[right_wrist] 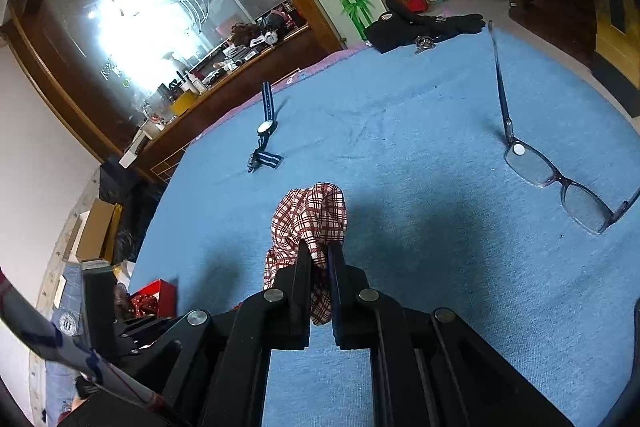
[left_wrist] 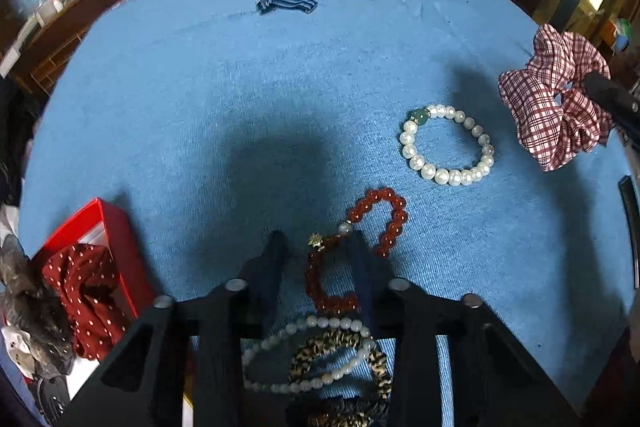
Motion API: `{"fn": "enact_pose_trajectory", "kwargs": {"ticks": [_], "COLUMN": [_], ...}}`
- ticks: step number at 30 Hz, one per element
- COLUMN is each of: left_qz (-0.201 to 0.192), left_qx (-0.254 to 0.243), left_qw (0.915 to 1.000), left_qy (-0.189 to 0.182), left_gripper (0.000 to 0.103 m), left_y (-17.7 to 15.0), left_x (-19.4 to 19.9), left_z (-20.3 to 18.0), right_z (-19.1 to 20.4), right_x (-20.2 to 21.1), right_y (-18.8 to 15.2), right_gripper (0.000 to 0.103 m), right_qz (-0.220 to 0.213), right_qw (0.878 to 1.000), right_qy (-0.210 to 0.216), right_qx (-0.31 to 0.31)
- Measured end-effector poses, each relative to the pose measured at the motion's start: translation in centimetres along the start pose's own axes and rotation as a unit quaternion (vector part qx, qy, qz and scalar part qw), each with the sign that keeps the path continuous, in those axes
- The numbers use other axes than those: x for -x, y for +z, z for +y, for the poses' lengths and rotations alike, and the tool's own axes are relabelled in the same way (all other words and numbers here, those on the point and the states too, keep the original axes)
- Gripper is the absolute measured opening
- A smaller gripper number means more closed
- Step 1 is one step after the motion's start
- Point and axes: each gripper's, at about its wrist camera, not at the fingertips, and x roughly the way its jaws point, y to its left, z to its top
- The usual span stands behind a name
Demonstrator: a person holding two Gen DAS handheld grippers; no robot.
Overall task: Organize jewelry
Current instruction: 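Grasp the red checked scrunchie with right gripper while left grasps a bracelet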
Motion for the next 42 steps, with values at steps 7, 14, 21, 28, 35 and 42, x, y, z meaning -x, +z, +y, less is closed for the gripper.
{"fn": "enact_pose_trajectory", "kwargs": {"ticks": [7,14,21,28,35,42], "left_qz": [-0.026,-0.075,-0.125,-0.17,-0.186,-0.196], "left_qx": [0.015,0.031,0.024,0.016,0.027,0.043], "left_qw": [0.9995,0.9961,0.9906,0.9846,0.9818,0.9793], "left_qy": [0.004,-0.035,-0.05,-0.035,-0.029,-0.031], "left_gripper": [0.005,0.005,0.006,0.006,0.006,0.006], "left_y": [-0.8,-1.3,-2.1,-3.1,-4.4,-5.8], "left_x": [1.2,5.1,9.2,12.5,13.5,14.2], "left_z": [-0.3,-0.6,-2.2,-3.1,-2.3,-1.0], "right_z": [0.1,0.8,1.6,2.7,4.1,5.5], "right_x": [0.2,1.2,1.6,1.9,2.2,2.6], "right_y": [0.0,-0.1,-0.3,-0.8,-1.6,-2.5], "right_gripper": [0.008,0.008,0.008,0.008,0.008,0.008], "right_qz": [-0.004,-0.022,-0.034,-0.041,-0.047,-0.053], "right_qw": [1.0,0.999,0.998,0.997,0.994,0.989], "right_qy": [0.008,0.023,0.027,0.026,0.033,0.048], "right_qx": [0.003,0.022,0.04,0.065,0.096,0.128]}}
